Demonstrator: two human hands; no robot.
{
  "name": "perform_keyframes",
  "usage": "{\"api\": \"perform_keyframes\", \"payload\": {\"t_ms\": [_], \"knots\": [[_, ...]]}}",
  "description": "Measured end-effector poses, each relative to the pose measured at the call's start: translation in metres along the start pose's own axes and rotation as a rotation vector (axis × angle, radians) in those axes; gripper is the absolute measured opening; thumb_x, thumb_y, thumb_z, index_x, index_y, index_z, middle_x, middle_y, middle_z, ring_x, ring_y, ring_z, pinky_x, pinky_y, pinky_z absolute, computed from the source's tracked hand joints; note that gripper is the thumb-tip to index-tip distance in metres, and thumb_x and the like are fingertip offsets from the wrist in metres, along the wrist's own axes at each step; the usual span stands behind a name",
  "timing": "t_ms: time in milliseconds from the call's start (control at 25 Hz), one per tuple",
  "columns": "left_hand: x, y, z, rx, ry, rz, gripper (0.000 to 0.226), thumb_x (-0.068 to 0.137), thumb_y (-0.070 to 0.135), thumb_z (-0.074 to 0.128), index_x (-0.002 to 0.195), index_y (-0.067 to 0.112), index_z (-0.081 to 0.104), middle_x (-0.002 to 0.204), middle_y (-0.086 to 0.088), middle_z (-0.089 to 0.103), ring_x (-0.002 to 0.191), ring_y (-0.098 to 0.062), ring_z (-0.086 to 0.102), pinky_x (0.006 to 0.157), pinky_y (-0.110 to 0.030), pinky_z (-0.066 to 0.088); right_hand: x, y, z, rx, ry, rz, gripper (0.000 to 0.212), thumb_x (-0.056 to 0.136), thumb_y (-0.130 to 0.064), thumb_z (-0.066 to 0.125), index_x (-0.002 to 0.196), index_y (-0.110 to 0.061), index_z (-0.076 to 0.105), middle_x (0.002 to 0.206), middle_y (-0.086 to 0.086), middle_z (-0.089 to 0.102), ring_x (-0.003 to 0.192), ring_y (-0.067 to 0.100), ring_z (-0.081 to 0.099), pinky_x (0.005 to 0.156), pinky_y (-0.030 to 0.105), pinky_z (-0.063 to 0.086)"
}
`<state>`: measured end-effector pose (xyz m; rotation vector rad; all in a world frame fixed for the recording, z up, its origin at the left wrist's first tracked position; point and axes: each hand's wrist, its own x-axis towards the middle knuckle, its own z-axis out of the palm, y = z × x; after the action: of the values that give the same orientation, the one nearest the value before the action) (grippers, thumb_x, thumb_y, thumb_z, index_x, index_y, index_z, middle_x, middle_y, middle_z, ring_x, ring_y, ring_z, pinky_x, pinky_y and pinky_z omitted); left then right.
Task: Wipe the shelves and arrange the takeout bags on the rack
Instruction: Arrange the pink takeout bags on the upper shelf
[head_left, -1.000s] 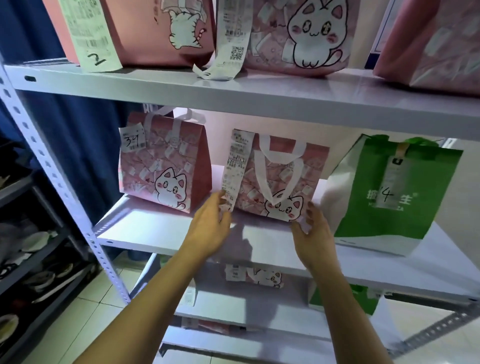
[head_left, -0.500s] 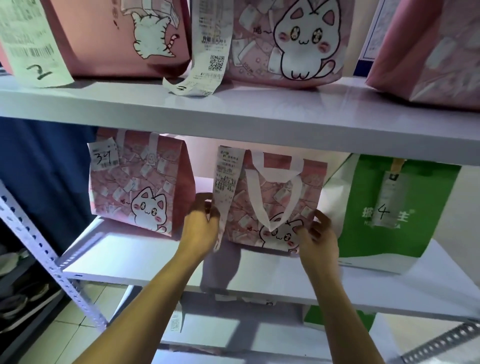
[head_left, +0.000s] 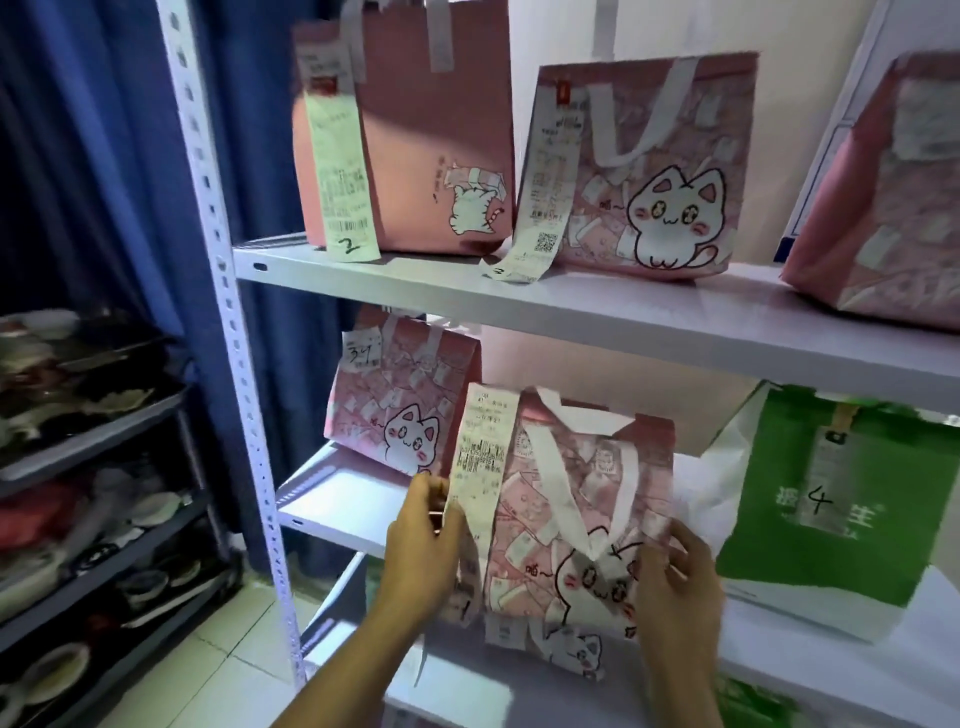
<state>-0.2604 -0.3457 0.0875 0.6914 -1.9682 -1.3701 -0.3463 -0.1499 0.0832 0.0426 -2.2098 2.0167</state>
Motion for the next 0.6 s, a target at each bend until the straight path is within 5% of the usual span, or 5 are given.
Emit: {"api": "perform_keyframes", "payload": {"t_ms": [200, 400, 600], "knots": [[-0.016, 0.009, -0.062, -0.068, 0.082, 0.034, 0.012, 0.099, 0.016, 0.055, 0.097, 0.028, 0.057, 0.09, 0.012, 0.072, 0.081, 0.004, 0.065, 0.064, -0.019, 0.05, -0.04, -0.036, 0.019, -0.033, -0.091, -0.022, 0.024, 0.098, -0.025, 0.061, 0.118, -0.033, 0.052, 0.101, 0.0, 0.059, 0.094, 0.023, 0.06, 0.088, 0.047, 0.054], [-0.028, 0.015, -0.131, -0.134, 0.145, 0.061, 0.013, 0.097, 0.01, 0.054, 0.092, 0.022, 0.056, 0.079, 0.008, 0.072, 0.06, -0.002, 0.062, 0.05, -0.02, 0.045, -0.084, -0.068, 0.051, 0.006, -0.085, -0.038, 0.015, 0.095, -0.033, 0.063, 0.107, -0.028, 0.056, 0.091, -0.012, 0.063, 0.082, 0.01, 0.061, 0.066, 0.031, 0.043], [-0.032, 0.01, -0.21, -0.118, 0.258, 0.006, 0.012, 0.095, 0.016, 0.053, 0.092, 0.027, 0.056, 0.075, -0.002, 0.07, 0.059, -0.014, 0.061, 0.061, -0.042, 0.051, -0.132, -0.094, 0.097, -0.049, -0.115, -0.117, 0.005, 0.099, -0.032, 0.058, 0.095, -0.03, 0.056, 0.087, -0.015, 0.066, 0.077, 0.006, 0.061, 0.058, 0.026, 0.042]]}}
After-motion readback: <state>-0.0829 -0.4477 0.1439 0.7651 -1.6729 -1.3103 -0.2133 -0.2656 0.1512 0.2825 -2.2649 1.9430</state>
